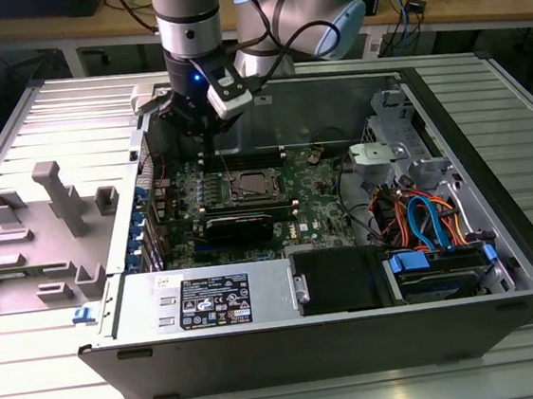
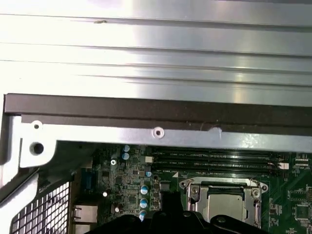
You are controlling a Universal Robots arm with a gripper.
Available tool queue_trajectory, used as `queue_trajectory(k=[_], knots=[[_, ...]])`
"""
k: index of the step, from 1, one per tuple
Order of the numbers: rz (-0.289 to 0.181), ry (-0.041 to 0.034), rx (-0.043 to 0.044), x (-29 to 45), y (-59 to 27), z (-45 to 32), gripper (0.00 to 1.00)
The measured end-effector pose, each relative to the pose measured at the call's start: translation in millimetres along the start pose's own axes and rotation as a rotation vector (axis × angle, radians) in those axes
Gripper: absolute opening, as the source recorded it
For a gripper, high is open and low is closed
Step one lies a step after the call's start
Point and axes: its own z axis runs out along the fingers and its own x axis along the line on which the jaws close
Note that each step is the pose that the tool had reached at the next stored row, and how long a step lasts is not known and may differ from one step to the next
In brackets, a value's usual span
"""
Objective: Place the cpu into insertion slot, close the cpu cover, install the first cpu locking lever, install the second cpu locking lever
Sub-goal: 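Install the first cpu locking lever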
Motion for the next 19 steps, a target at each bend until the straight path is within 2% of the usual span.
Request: queue_trajectory(k=[4, 11, 17, 19], knots=[[0.0, 0.0, -0.0001, -2.4, 1.3, 0.2, 0.11], [0.0, 0.0001, 0.0, -14.6, 0.7, 0.5, 0.11], [0.0, 0.0001, 0.0001, -15.3, 0.7, 0.5, 0.11], [0.0, 0.0, 0.0, -17.6, 0.6, 1.3, 0.11]])
